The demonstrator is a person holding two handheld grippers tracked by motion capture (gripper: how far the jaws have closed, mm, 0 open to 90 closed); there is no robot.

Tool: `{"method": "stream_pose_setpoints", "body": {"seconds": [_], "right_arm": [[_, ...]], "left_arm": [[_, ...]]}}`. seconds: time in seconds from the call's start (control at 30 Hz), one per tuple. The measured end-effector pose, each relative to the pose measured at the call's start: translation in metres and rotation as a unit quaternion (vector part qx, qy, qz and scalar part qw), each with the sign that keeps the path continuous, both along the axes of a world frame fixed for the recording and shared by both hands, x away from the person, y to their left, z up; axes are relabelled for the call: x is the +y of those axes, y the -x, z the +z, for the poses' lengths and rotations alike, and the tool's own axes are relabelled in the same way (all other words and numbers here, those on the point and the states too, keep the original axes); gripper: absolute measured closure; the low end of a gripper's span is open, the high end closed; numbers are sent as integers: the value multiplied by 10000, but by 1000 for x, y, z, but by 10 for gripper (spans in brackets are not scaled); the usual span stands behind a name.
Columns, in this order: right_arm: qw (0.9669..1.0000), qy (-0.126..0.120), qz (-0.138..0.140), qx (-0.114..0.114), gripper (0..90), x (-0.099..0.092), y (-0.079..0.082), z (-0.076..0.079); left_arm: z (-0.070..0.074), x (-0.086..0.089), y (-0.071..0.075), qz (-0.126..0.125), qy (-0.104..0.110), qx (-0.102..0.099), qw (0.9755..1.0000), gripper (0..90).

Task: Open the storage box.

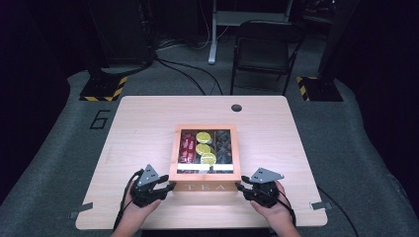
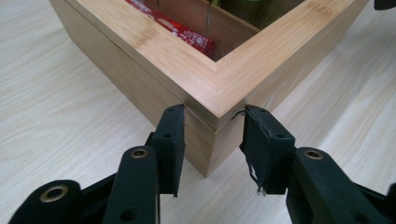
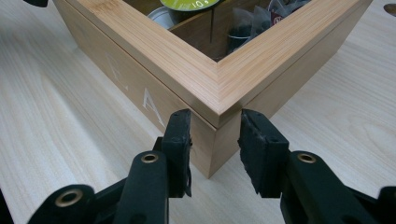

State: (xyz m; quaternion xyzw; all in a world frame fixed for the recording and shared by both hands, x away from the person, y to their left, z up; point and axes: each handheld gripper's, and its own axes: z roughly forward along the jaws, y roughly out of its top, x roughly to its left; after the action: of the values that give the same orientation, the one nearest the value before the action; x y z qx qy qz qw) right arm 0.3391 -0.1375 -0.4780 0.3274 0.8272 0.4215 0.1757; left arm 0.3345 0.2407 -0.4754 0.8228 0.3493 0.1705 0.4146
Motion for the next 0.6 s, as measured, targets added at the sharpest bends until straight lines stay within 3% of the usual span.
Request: {"method": "stream_pose_setpoints", "body": {"seconds": [0.6], "right_arm": [[9998, -159, -74, -119, 639, 1, -1, 7]], "left_arm": [[8, -4, -2, 79, 40, -34, 10000, 580]]}}
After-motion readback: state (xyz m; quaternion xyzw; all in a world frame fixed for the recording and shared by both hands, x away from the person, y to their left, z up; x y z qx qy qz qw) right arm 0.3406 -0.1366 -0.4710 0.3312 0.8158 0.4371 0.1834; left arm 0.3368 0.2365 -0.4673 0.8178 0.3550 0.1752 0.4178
